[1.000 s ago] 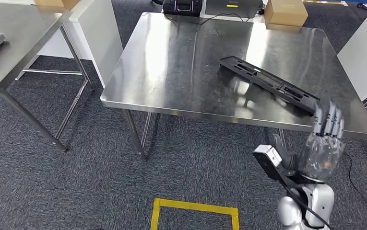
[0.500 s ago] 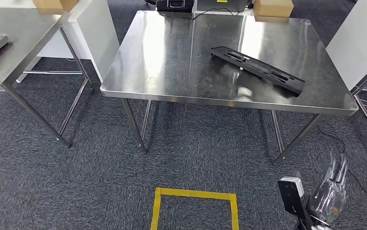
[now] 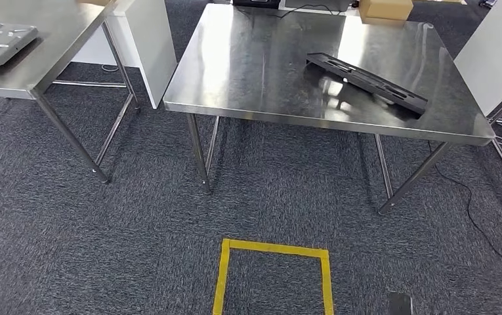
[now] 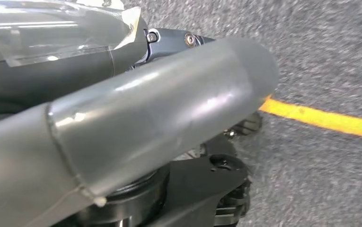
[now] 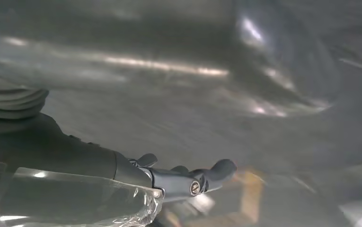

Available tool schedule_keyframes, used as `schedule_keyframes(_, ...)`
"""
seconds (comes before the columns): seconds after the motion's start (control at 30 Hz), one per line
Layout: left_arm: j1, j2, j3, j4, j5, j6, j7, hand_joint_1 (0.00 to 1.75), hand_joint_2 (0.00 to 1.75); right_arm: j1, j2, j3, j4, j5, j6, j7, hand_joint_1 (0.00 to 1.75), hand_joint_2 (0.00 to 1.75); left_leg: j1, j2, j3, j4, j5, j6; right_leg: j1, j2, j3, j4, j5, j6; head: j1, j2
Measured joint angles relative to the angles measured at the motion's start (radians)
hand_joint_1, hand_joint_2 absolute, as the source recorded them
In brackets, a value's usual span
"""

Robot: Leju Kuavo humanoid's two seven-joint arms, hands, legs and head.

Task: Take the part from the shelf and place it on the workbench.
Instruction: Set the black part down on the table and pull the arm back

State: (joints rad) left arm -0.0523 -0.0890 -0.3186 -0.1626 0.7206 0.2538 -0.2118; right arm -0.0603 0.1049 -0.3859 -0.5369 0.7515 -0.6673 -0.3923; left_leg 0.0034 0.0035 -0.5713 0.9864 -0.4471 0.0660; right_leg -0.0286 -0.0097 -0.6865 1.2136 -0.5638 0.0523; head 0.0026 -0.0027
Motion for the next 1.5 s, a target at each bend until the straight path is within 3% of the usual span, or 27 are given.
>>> schedule_keyframes(0.03, 0.0, -0.002, 0.001, 0.0, 0.003, 0.004, -0.001, 0.0, 0.0, -0.006, -0.001, -0.014, 0.048, -0.002, 0.029, 0.037, 0.0, 0.0, -0.002, 0.001, -0.015, 0.001, 0.013, 0.0, 0.001, 0.001, 0.003, 0.048, -0.012, 0.006, 0.0, 0.0)
schedule_keyframes(0.1, 0.001, -0.004, 0.002, 0.0, 0.008, 0.01, -0.002, 0.0, 0.0, -0.009, -0.002, -0.035, 0.125, -0.01, 0.112, 0.123, 0.0, 0.0, -0.005, 0.001, -0.043, 0.003, 0.038, -0.002, 0.005, 0.003, 0.058, 0.044, 0.022, 0.022, 0.0, 0.0)
schedule_keyframes(0.13, 0.001, -0.006, 0.002, 0.0, 0.01, 0.012, -0.003, 0.0, 0.0, -0.008, -0.002, -0.044, 0.157, -0.015, 0.162, 0.167, 0.0, 0.0, -0.006, 0.0, -0.055, 0.003, 0.05, -0.004, 0.008, 0.004, 0.113, -0.014, 0.041, 0.025, 0.0, 0.0)
schedule_keyframes(0.2, 0.002, -0.008, 0.003, 0.0, 0.011, 0.013, -0.005, 0.0, 0.0, -0.007, -0.002, -0.06, 0.208, -0.022, 0.259, 0.24, 0.0, 0.0, -0.01, 0.0, -0.071, 0.005, 0.071, -0.013, 0.016, 0.005, 0.23, -0.18, 0.034, 0.013, 0.0, 0.0)
schedule_keyframes(0.27, 0.002, -0.01, 0.003, 0.0, 0.006, 0.012, -0.006, 0.0, 0.0, -0.004, -0.004, -0.072, 0.245, -0.019, 0.322, 0.305, 0.0, 0.0, -0.012, 0.002, -0.077, 0.003, 0.09, -0.024, 0.024, 0.006, 0.276, -0.271, 0.01, -0.006, -0.002, 0.0)
schedule_keyframes(0.33, 0.005, -0.009, 0.003, 0.0, -0.001, 0.008, -0.006, 0.0, 0.0, 0.002, -0.002, -0.079, 0.277, 0.0, 0.352, 0.378, 0.0, 0.0, -0.007, 0.003, -0.081, 0.002, 0.101, -0.036, 0.024, 0.005, 0.265, -0.276, 0.02, -0.025, -0.003, 0.0)
schedule_keyframes(0.37, 0.007, -0.008, 0.002, 0.001, -0.004, 0.005, -0.004, 0.0, 0.0, 0.006, -0.001, -0.079, 0.288, 0.015, 0.364, 0.41, 0.0, 0.0, -0.004, 0.001, -0.088, 0.013, 0.083, -0.042, 0.021, 0.003, 0.258, -0.276, 0.03, -0.038, -0.004, 0.0)
schedule_keyframes(0.4, 0.009, -0.008, 0.002, 0.002, -0.008, 0.002, -0.002, 0.0, 0.0, 0.009, 0.001, -0.077, 0.297, 0.028, 0.376, 0.433, 0.0, 0.0, -0.001, -0.001, -0.099, 0.044, 0.043, -0.049, 0.018, 0.001, 0.248, -0.277, 0.042, -0.049, -0.006, 0.0)
schedule_keyframes(0.47, 0.012, -0.006, 0.001, 0.002, -0.014, -0.006, 0.002, 0.0, 0.0, 0.012, 0.004, -0.071, 0.308, 0.045, 0.394, 0.453, 0.0, 0.0, 0.003, -0.004, -0.129, 0.164, -0.072, -0.059, 0.016, -0.001, 0.221, -0.276, 0.065, -0.063, -0.01, 0.0)
schedule_keyframes(0.5, 0.012, -0.006, 0.0, 0.002, -0.016, -0.009, 0.003, 0.0, 0.0, 0.012, 0.006, -0.069, 0.313, 0.048, 0.4, 0.456, 0.0, 0.0, 0.004, -0.004, -0.141, 0.233, -0.113, -0.063, 0.017, -0.001, 0.209, -0.274, 0.076, -0.063, -0.011, 0.0)
schedule_keyframes(0.53, 0.012, -0.005, 0.0, 0.002, -0.019, -0.012, 0.003, 0.0, 0.0, 0.013, 0.007, -0.068, 0.317, 0.049, 0.404, 0.455, 0.0, 0.0, 0.006, -0.004, -0.144, 0.284, -0.129, -0.067, 0.018, -0.002, 0.196, -0.271, 0.087, -0.061, -0.011, 0.0)
schedule_keyframes(0.57, 0.012, -0.005, -0.001, 0.002, -0.02, -0.013, 0.004, 0.0, 0.0, 0.014, 0.008, -0.067, 0.32, 0.051, 0.406, 0.454, 0.0, 0.0, 0.007, -0.004, -0.131, 0.304, -0.12, -0.068, 0.017, -0.003, 0.182, -0.266, 0.096, -0.058, -0.011, 0.0)
schedule_keyframes(0.6, 0.012, -0.004, -0.001, 0.002, -0.023, -0.015, 0.006, 0.0, 0.0, 0.014, 0.008, -0.066, 0.323, 0.054, 0.409, 0.453, 0.0, 0.0, 0.009, -0.004, -0.1, 0.285, -0.097, -0.069, 0.017, -0.004, 0.167, -0.26, 0.103, -0.054, -0.011, 0.0)
schedule_keyframes(0.63, 0.012, -0.004, -0.002, 0.002, -0.026, -0.017, 0.007, 0.0, 0.0, 0.015, 0.008, -0.064, 0.325, 0.058, 0.411, 0.452, 0.0, 0.0, 0.01, -0.004, -0.05, 0.229, -0.072, -0.067, 0.016, -0.004, 0.152, -0.253, 0.11, -0.049, -0.012, 0.0)
schedule_keyframes(0.7, 0.01, -0.002, -0.003, 0.001, -0.031, -0.021, 0.008, 0.0, 0.0, 0.015, 0.009, -0.059, 0.329, 0.066, 0.418, 0.452, 0.0, 0.0, 0.009, -0.006, 0.059, 0.077, -0.062, -0.06, 0.017, -0.005, 0.13, -0.24, 0.12, -0.038, -0.011, 0.0)
schedule_keyframes(0.77, 0.009, 0.001, -0.004, 0.001, -0.036, -0.026, 0.01, 0.0, 0.0, 0.014, 0.009, -0.054, 0.333, 0.072, 0.425, 0.452, 0.0, 0.0, 0.003, -0.008, 0.106, -0.005, -0.078, -0.052, 0.018, -0.007, 0.116, -0.234, 0.133, -0.024, -0.01, 0.0)
schedule_keyframes(0.83, 0.011, 0.001, -0.007, 0.001, -0.039, -0.029, 0.014, 0.0, 0.0, 0.015, 0.009, -0.049, 0.337, 0.074, 0.429, 0.453, 0.0, 0.0, -0.001, -0.006, 0.099, -0.019, -0.068, -0.036, 0.017, -0.007, 0.107, -0.233, 0.145, -0.008, -0.011, 0.0)
schedule_keyframes(0.87, 0.011, 0.001, -0.008, 0.001, -0.039, -0.03, 0.015, 0.0, 0.0, 0.016, 0.009, -0.047, 0.339, 0.075, 0.429, 0.455, 0.0, 0.0, 0.0, -0.003, 0.091, -0.023, -0.058, -0.026, 0.017, -0.005, 0.099, -0.222, 0.135, -0.005, -0.01, 0.0)
schedule_keyframes(0.93, 0.01, 0.001, -0.009, 0.002, -0.04, -0.031, 0.019, 0.0, 0.0, 0.018, 0.008, -0.044, 0.342, 0.077, 0.431, 0.456, 0.0, 0.0, 0.003, 0.002, 0.072, -0.031, -0.037, -0.007, 0.017, 0.0, 0.068, -0.148, 0.073, -0.008, -0.005, 0.0)
schedule_keyframes(1.0, 0.009, 0.002, -0.009, 0.002, -0.04, -0.031, 0.021, 0.0, 0.0, 0.019, 0.008, -0.042, 0.345, 0.078, 0.434, 0.457, 0.0, 0.0, 0.001, 0.006, 0.047, -0.03, -0.017, -0.002, 0.014, 0.004, 0.03, -0.014, -0.008, -0.012, -0.001, 0.0)
schedule_keyframes(1.07, 0.009, 0.002, -0.009, 0.002, -0.04, -0.031, 0.022, 0.0, 0.0, 0.02, 0.006, -0.042, 0.346, 0.079, 0.438, 0.457, 0.0, 0.0, 0.001, 0.009, 0.023, -0.029, 0.003, -0.006, 0.01, 0.005, 0.026, 0.063, -0.03, 0.002, -0.001, 0.0)
schedule_keyframes(1.13, 0.009, 0.001, -0.009, 0.002, -0.04, -0.031, 0.023, 0.0, 0.0, 0.021, 0.004, -0.041, 0.347, 0.082, 0.44, 0.457, 0.0, 0.0, 0.003, 0.01, -0.002, -0.024, 0.022, -0.013, 0.005, 0.005, 0.095, -0.007, 0.013, 0.026, -0.001, 0.0)
schedule_keyframes(1.2, 0.009, 0.002, -0.009, 0.001, -0.04, -0.032, 0.023, 0.0, 0.0, 0.02, 0.003, -0.039, 0.347, 0.083, 0.442, 0.456, 0.0, 0.0, 0.003, 0.009, -0.024, -0.015, 0.038, -0.025, 0.002, 0.008, 0.204, -0.166, 0.039, 0.034, 0.0, 0.0)
schedule_keyframes(1.27, 0.008, 0.003, -0.01, 0.001, -0.04, -0.032, 0.023, 0.0, 0.0, 0.02, 0.004, -0.037, 0.347, 0.084, 0.444, 0.453, 0.0, 0.0, -0.001, 0.01, -0.036, -0.008, 0.052, -0.037, 0.007, 0.012, 0.255, -0.259, 0.032, 0.023, -0.001, 0.0)
schedule_keyframes(1.37, 0.01, 0.004, -0.01, 0.002, -0.039, -0.032, 0.023, 0.0, 0.0, 0.023, 0.003, -0.036, 0.348, 0.084, 0.445, 0.452, 0.0, 0.0, 0.003, 0.008, -0.048, 0.001, 0.054, -0.053, 0.008, 0.01, 0.237, -0.264, 0.041, -0.006, -0.002, 0.0)
schedule_keyframes(1.43, 0.012, 0.005, -0.01, 0.002, -0.039, -0.032, 0.023, 0.0, 0.0, 0.022, 0.003, -0.036, 0.349, 0.084, 0.446, 0.452, 0.0, 0.0, 0.007, 0.005, -0.071, 0.062, -0.02, -0.062, 0.004, 0.006, 0.217, -0.263, 0.061, -0.036, -0.004, 0.0)
schedule_keyframes(1.5, 0.012, 0.005, -0.012, 0.002, -0.039, -0.032, 0.023, 0.0, 0.0, 0.022, 0.003, -0.036, 0.349, 0.085, 0.446, 0.452, 0.0, 0.0, 0.008, 0.003, -0.1, 0.188, -0.123, -0.068, 0.01, 0.003, 0.197, -0.261, 0.081, -0.055, -0.006, 0.0)
